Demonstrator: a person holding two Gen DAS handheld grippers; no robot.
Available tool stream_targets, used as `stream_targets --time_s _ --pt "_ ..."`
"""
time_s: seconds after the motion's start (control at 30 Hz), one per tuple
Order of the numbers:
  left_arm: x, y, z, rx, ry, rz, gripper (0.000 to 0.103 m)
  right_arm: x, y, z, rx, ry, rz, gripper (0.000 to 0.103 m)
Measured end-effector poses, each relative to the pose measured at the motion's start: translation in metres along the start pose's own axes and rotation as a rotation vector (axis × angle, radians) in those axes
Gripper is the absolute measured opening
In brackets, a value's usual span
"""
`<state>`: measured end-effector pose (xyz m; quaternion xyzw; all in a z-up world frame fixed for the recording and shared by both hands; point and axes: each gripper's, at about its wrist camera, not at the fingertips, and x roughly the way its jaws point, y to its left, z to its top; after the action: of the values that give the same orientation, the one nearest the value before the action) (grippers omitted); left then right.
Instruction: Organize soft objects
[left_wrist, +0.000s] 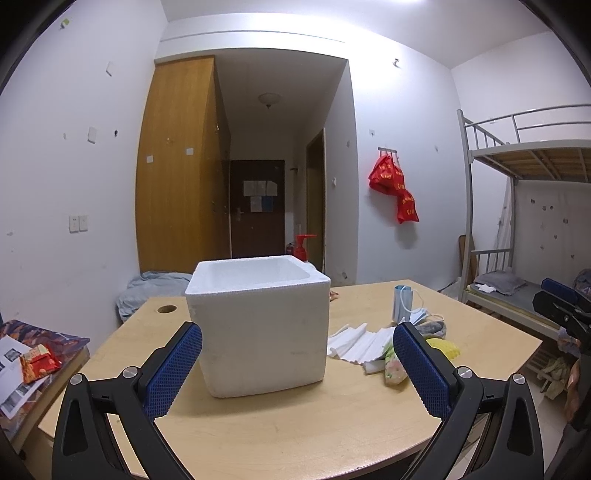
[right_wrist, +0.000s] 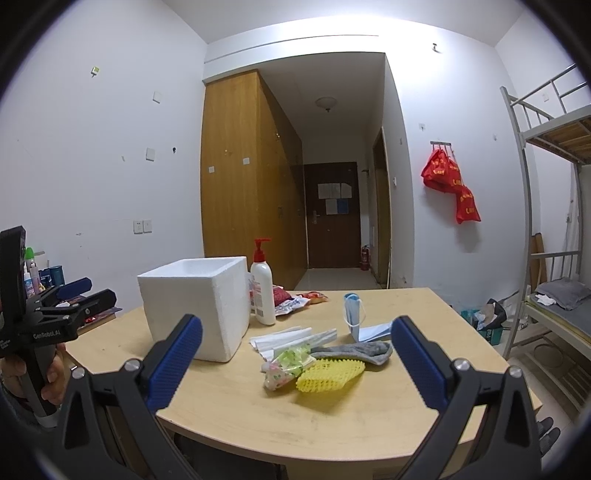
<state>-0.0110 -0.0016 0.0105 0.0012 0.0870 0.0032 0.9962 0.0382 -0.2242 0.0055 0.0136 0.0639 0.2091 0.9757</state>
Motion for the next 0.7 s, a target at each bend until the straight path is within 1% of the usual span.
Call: stream_targets --time_s 0.7 --pt "-0.0022 -0.0044 0.0013 0.025 0.004 -0.003 0.103 -0.0007 -0.0013 0.0008 0.005 0.010 0.000 0.103"
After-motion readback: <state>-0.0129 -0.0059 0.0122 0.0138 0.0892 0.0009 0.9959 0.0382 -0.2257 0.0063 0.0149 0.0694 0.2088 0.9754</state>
